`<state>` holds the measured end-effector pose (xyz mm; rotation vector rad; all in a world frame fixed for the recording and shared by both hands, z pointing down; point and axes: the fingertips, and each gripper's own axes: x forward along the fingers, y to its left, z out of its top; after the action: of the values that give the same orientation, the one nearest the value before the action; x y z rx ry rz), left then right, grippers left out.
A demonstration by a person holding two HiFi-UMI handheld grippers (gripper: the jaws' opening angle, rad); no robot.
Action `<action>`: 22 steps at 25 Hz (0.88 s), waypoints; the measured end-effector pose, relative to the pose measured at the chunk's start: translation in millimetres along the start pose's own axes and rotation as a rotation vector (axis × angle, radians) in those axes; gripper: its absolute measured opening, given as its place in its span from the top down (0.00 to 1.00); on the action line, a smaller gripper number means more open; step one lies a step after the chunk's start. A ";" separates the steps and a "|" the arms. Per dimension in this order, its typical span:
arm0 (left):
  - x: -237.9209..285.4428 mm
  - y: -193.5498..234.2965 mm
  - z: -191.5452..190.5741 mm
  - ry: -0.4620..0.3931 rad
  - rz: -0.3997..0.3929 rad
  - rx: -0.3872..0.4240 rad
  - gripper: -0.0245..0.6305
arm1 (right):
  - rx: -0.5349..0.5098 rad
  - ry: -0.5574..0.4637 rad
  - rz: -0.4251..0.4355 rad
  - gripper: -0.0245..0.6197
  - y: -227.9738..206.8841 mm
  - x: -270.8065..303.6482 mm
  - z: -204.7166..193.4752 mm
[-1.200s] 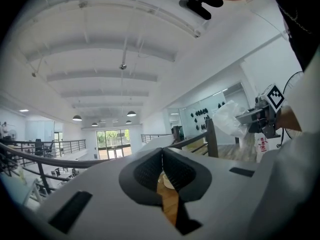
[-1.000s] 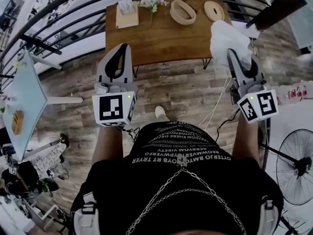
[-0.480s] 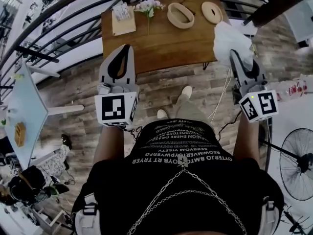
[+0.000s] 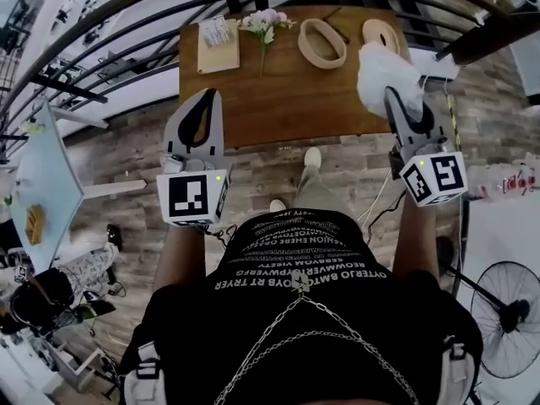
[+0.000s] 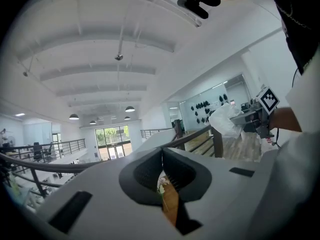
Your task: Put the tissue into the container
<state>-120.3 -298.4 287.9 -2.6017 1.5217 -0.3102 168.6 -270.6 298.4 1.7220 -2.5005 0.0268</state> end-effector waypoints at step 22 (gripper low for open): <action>163.8 29.0 -64.1 0.144 0.066 -0.075 0.92 | -0.127 0.417 0.289 0.79 -98.4 225.9 -179.7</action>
<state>-81.7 -455.0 364.1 -2.6298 1.6933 -0.4517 194.4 -502.8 494.5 1.1526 -2.3499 0.2210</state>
